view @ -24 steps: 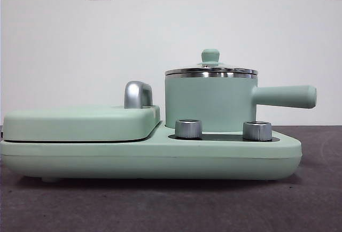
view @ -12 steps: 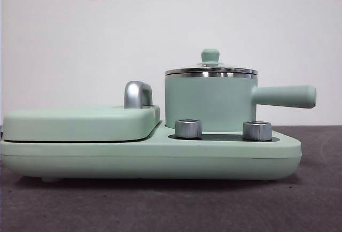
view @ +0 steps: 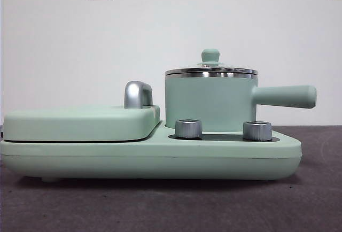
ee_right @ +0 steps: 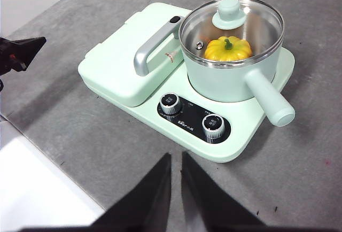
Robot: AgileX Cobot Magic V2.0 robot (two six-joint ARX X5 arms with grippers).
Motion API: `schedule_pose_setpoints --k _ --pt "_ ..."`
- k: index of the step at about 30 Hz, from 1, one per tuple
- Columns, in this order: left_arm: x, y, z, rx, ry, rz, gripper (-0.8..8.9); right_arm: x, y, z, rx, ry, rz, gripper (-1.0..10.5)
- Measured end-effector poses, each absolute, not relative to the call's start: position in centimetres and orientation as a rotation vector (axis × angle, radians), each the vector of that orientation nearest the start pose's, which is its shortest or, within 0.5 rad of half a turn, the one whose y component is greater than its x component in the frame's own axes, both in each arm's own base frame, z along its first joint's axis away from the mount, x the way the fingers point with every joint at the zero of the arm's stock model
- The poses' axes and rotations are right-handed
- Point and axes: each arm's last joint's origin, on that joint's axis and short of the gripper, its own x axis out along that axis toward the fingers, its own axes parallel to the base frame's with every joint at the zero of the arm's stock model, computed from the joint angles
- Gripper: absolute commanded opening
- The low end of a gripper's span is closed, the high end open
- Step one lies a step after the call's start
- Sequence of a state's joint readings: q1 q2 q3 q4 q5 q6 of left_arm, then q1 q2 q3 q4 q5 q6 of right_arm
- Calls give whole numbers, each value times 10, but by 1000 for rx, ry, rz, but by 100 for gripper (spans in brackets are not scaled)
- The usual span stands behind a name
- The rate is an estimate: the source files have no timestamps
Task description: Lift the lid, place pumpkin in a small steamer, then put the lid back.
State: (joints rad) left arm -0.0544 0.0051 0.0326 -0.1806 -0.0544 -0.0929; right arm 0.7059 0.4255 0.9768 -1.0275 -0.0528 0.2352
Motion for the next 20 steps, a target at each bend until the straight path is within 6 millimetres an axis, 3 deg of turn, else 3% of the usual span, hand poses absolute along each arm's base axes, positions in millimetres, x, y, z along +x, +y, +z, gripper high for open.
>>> schedule_pose_setpoints --k 5,11,20 --pt "95 -4 157 -85 153 7 6 32 29 348 63 545 682 29" --pt "95 -4 157 -85 153 7 6 37 25 345 131 469 555 29" --pt "95 -4 157 -84 153 7 6 74 12 282 231 131 198 29"
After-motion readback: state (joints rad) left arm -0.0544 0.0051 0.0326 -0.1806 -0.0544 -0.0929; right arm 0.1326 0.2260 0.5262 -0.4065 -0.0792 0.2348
